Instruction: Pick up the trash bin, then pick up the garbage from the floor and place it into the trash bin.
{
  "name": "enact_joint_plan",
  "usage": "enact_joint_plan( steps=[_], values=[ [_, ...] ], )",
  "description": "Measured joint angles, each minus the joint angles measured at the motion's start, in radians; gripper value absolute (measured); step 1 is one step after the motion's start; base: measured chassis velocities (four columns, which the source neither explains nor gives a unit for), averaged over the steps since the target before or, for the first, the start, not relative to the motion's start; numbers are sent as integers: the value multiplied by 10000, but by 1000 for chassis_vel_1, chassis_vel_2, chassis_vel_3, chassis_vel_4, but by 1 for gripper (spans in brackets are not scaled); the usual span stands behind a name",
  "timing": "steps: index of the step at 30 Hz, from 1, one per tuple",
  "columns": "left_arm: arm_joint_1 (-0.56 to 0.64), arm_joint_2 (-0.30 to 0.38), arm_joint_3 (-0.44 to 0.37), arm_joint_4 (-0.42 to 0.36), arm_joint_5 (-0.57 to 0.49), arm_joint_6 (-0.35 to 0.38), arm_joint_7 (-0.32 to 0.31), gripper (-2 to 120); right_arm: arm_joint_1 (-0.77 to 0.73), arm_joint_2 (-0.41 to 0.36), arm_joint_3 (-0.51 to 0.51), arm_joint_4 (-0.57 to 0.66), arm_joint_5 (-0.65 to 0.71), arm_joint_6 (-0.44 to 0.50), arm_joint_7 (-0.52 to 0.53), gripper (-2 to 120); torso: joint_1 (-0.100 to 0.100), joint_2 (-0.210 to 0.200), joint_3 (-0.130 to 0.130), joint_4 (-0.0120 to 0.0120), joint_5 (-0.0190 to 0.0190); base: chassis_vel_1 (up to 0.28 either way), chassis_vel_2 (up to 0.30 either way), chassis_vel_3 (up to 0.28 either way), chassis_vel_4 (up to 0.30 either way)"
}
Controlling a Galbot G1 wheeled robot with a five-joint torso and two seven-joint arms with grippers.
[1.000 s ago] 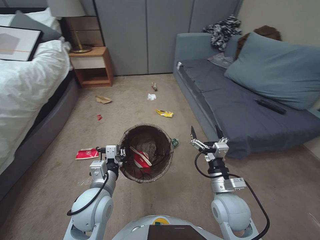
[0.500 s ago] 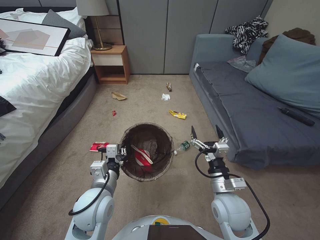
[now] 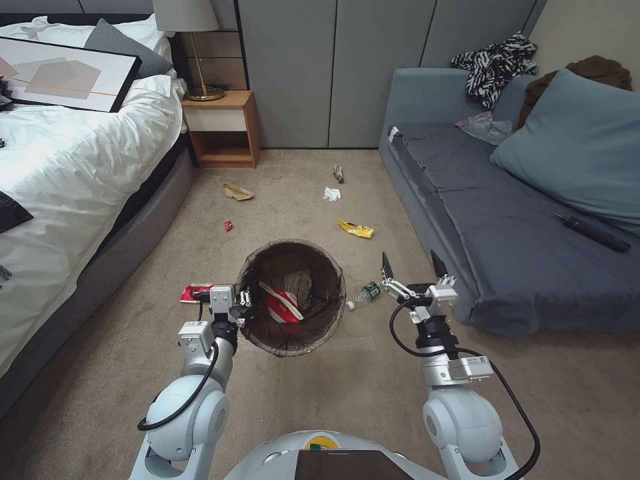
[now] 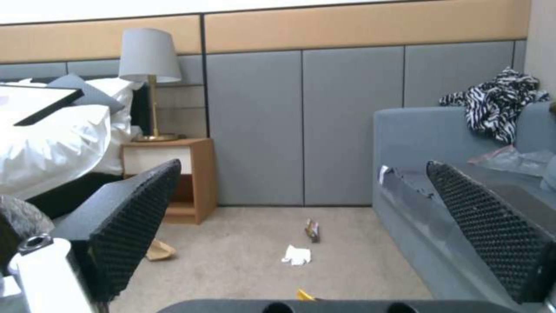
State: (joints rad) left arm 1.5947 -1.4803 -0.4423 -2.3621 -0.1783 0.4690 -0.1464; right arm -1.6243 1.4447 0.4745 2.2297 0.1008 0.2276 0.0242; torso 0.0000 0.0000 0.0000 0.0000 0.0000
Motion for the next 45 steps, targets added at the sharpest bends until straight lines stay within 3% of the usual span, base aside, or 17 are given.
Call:
enact_joint_plan(
  steps=[20,45],
  values=[
    [-64,-9,-232,-42,-65,-58,-144,3,9,3,38,-27,4,-75,-28,100,-1,0,-1,-1,0,-10,10,7,-10],
    [-49,-26,-242,-58,-71,19,-158,3,1,4,47,-72,32,-65,-127,100,0,0,0,2,0,-93,98,96,-92]
  ],
)
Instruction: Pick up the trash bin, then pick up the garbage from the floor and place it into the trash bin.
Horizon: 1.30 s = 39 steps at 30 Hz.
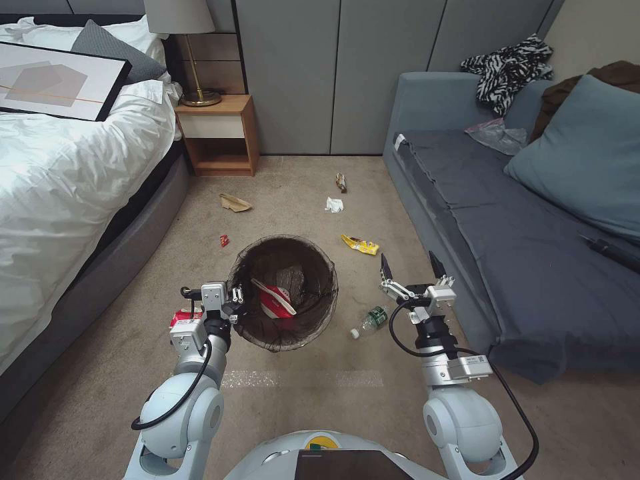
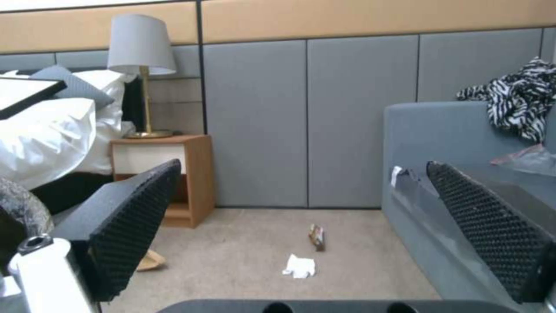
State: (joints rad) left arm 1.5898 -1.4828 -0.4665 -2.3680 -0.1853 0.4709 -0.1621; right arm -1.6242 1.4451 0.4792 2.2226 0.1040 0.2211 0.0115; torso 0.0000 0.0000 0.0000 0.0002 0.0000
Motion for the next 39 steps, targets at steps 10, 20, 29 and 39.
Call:
enact_joint_plan(
  steps=[10,20,29,39],
  values=[
    [4,-3,4,3,-3,-5,0,3,-19,5,11,1,7,11,-22,100,0,0,0,-3,0,-86,82,82,-92],
    [-5,-3,3,22,-5,-26,7,3,-14,8,7,-12,44,14,-29,100,0,0,0,-3,0,-95,82,90,-81],
    [-13,-6,-14,45,-7,-36,9,3,-6,9,2,-76,70,252,-129,100,0,0,0,-3,0,-72,75,77,-82],
    [-16,-22,-10,52,-8,-41,17,3,-51,-16,-53,54,-192,250,-6,100,0,0,0,-1,0,-5,5,5,-4]
  ],
)
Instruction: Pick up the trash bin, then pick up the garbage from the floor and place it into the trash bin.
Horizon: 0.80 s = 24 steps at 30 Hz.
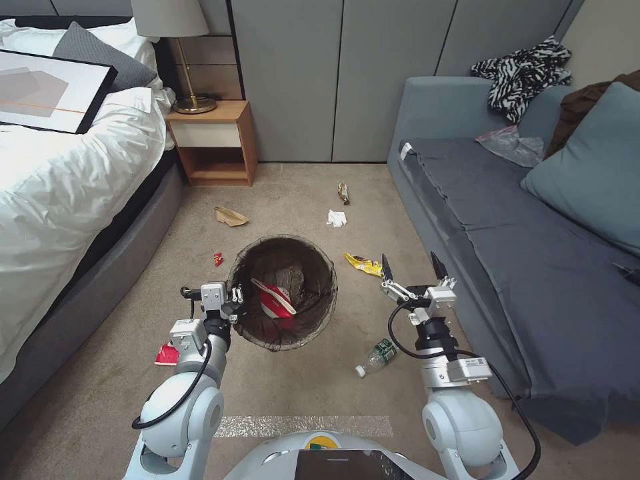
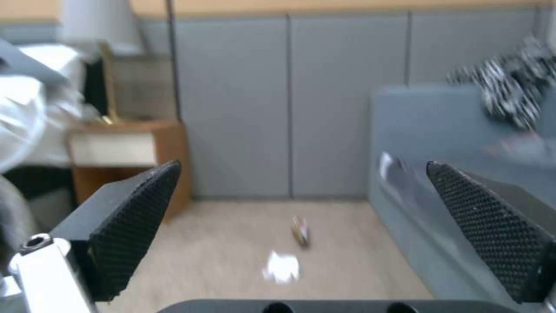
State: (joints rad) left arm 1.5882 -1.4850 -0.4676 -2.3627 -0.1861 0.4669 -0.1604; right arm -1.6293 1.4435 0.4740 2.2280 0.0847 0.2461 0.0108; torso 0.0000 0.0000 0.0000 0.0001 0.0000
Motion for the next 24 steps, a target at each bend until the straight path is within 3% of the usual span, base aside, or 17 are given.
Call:
enact_joint_plan(
  steps=[5,7,8,9,11,12,15,16,19,24],
  values=[
    [-26,-7,-93,0,-3,-11,0,3,-195,-114,-316,234,-172,-1085,1125,100,0,0,0,-1,-1,0,0,0,0],
    [-37,-6,-139,-1,-12,-22,4,2,-344,-186,-468,337,-50,-2230,1714,100,0,0,0,-1,-1,0,0,0,0],
    [-33,-1,-142,-5,-13,-32,8,2,-474,-253,-579,449,319,-3375,2142,100,0,0,0,-1,0,0,0,0,0],
    [-33,-1,-142,-5,-13,-32,8,2,-474,-253,-579,449,319,-3375,2142,100,0,0,0,-1,0,0,0,0,0],
    [-35,11,-112,-4,-18,-40,9,3,-596,-458,-667,557,970,-5200,2635,100,0,0,0,-1,0,0,0,0,0],
    [-35,11,-112,-4,-18,-40,9,3,-596,-458,-667,557,970,-5200,2635,100,0,0,0,-1,0,0,0,0,0],
    [-64,32,-57,42,-21,-44,9,3,-574,-713,-760,550,2441,-6847,3125,100,0,0,0,0,-1,0,0,0,0],
    [-64,32,-57,42,-21,-44,9,3,-574,-713,-760,550,2441,-6847,3125,100,0,0,0,0,-1,0,0,0,0],
    [-106,52,-27,74,-31,-44,9,3,-357,-885,-848,432,4220,-8250,3850,100,0,0,0,0,0,0,0,0,0],
    [-121,59,-4,96,-43,-46,8,3,-49,-958,-942,98,4908,-8799,4269,100,0,0,0,0,0,0,0,0,0]
  ],
)
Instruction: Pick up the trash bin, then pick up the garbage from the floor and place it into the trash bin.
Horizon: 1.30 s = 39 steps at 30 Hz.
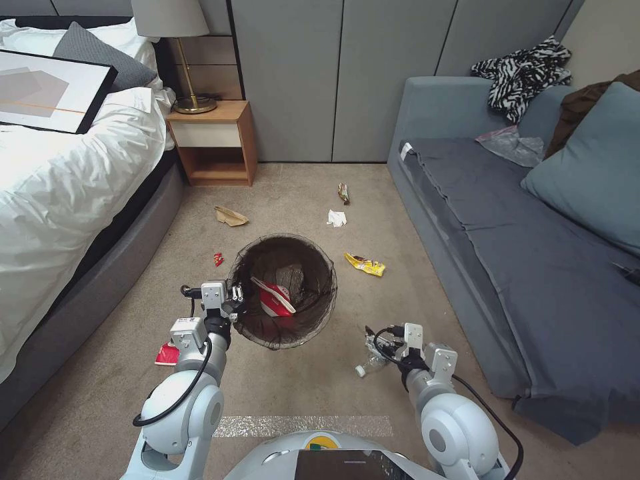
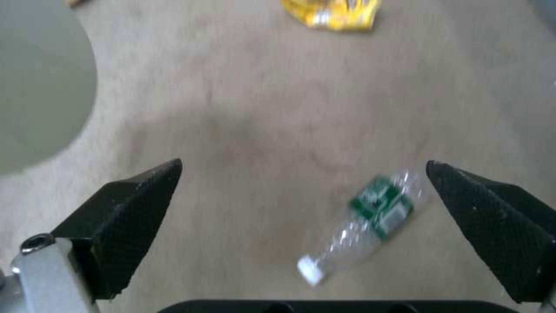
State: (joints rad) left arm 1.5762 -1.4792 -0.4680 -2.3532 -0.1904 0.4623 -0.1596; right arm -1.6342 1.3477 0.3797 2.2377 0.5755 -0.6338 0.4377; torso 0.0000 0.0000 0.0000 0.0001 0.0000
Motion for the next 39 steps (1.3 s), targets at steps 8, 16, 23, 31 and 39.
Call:
enact_joint_plan(
  steps=[8,16,23,31,39],
  values=[
    [-15,17,46,23,-2,-3,-4,3,787,123,-157,-1619,329,-128,281,100,0,0,0,-1,-1,0,0,0,0],
    [8,9,52,50,17,-3,-10,3,1561,250,-277,-2734,1164,-349,617,100,0,0,0,0,-1,0,0,0,0],
    [10,-7,116,76,75,-3,-14,3,1955,387,-297,-3590,1290,-292,655,100,0,0,1,-1,0,0,0,0,0],
    [55,0,74,76,82,-3,-15,3,2208,520,-230,-4199,928,23,490,100,0,0,0,-1,-1,0,0,0,0],
    [56,-5,105,86,100,-3,-12,3,2316,444,21,-4345,799,240,352,100,0,0,0,-1,0,0,0,0,0]
  ],
)
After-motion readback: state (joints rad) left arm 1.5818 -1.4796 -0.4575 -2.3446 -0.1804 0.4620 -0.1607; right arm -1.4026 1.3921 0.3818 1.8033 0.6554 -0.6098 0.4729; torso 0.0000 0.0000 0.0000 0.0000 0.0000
